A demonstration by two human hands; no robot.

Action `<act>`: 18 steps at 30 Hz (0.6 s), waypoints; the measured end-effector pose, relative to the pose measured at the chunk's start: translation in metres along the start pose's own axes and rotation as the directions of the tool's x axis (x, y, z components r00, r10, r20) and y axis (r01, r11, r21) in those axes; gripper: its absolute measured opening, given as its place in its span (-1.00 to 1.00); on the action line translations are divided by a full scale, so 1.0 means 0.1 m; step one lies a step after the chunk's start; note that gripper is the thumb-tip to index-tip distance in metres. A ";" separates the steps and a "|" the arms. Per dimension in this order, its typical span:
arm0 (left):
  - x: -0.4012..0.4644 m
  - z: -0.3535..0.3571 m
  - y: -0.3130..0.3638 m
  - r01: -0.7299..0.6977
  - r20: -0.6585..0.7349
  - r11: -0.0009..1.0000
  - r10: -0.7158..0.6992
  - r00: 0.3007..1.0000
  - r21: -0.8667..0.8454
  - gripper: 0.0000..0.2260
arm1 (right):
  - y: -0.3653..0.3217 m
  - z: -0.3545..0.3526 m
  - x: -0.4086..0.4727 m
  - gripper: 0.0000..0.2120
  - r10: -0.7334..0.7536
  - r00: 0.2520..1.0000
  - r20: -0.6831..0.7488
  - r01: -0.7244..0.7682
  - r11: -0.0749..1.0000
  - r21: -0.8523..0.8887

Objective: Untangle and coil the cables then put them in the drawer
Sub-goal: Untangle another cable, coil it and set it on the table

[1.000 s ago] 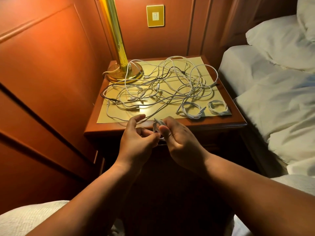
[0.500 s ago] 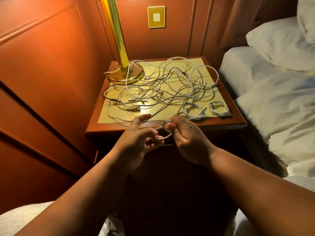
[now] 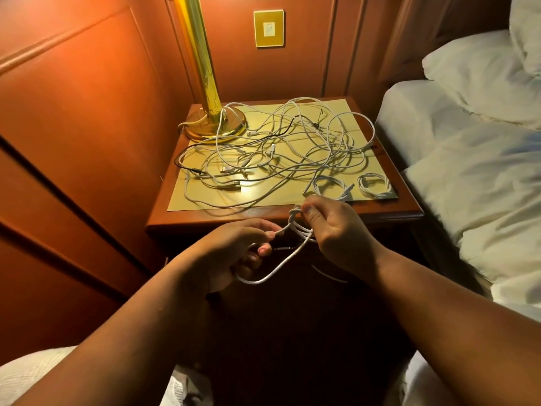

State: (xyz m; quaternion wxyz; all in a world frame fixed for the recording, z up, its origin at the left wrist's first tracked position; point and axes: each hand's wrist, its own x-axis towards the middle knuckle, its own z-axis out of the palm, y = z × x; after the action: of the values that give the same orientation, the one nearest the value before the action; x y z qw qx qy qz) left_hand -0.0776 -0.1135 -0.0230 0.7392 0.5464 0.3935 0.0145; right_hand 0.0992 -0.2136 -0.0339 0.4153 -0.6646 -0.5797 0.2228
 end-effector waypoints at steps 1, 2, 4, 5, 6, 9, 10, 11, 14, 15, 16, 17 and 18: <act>-0.01 0.02 0.01 0.020 -0.003 1.000 -0.020 1.000 0.021 -0.80 | 0.02 0.00 -0.01 -0.73 -0.052 0.999 0.006 0.052 0.994 -0.097; -0.02 0.03 0.01 0.032 -0.007 0.999 -0.032 0.999 0.039 -0.83 | 0.02 0.00 -0.01 -0.78 -0.100 0.995 0.011 0.101 0.978 -0.183; -0.02 0.06 0.00 0.022 -0.038 0.997 -0.019 0.999 0.070 -0.89 | 0.01 0.01 -0.02 -0.83 -0.150 0.989 0.010 0.147 0.950 -0.276; -0.01 0.07 -0.02 0.001 -0.058 0.997 0.004 0.998 0.076 -0.89 | 0.02 0.02 -0.02 -0.83 -0.145 0.989 -0.002 0.139 0.951 -0.278; 0.00 0.08 -0.04 -0.021 -0.073 0.997 0.026 0.997 0.077 -0.89 | 0.01 0.03 -0.01 -0.81 -0.112 0.993 -0.021 0.105 0.969 -0.225; 0.04 0.10 -0.11 -0.071 -0.082 0.996 0.076 0.994 0.057 -0.91 | -0.06 0.03 0.02 -0.70 0.209 0.978 0.002 -0.194 0.905 0.377; 0.05 0.12 -0.13 -0.089 -0.090 0.995 0.092 0.992 0.039 -0.92 | -0.08 0.04 0.02 -0.68 0.318 0.945 0.077 -0.296 0.732 0.614; 0.06 0.15 -0.16 -0.109 -0.106 0.994 0.109 0.988 0.007 -0.91 | -0.09 0.04 0.01 -0.66 0.391 0.906 0.163 -0.361 0.512 0.780; 0.09 0.25 -0.21 -0.150 -0.179 0.970 0.116 0.977 -0.189 -0.82 | -0.08 0.07 -0.01 -0.64 0.447 0.832 0.329 -0.384 0.035 0.923; 0.09 0.29 -0.23 -0.166 -0.196 0.952 0.117 0.974 -0.255 -0.82 | -0.09 0.07 -0.01 -0.64 0.440 0.825 0.354 -0.370 -0.051 0.927; 0.10 0.32 -0.24 -0.179 -0.215 0.936 0.115 0.970 -0.304 -0.82 | -0.10 0.08 -0.01 -0.64 0.432 0.824 0.367 -0.356 -0.107 0.928; 0.10 0.34 -0.26 -0.184 -0.235 0.923 0.107 0.966 -0.338 -0.82 | -0.11 0.08 -0.01 -0.64 0.427 0.824 0.372 -0.345 -0.141 0.928; 0.09 0.37 -0.28 -0.187 -0.254 0.913 0.096 0.962 -0.363 -0.82 | -0.12 0.09 -0.01 -0.63 0.427 0.825 0.369 -0.335 -0.156 0.929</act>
State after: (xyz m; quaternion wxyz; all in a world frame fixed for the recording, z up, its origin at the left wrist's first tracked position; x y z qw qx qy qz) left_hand -0.0602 -0.1503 -0.0473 0.7778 0.4129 0.4255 0.2084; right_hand 0.0844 -0.2122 -0.0295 0.6890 -0.3178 -0.0111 0.6513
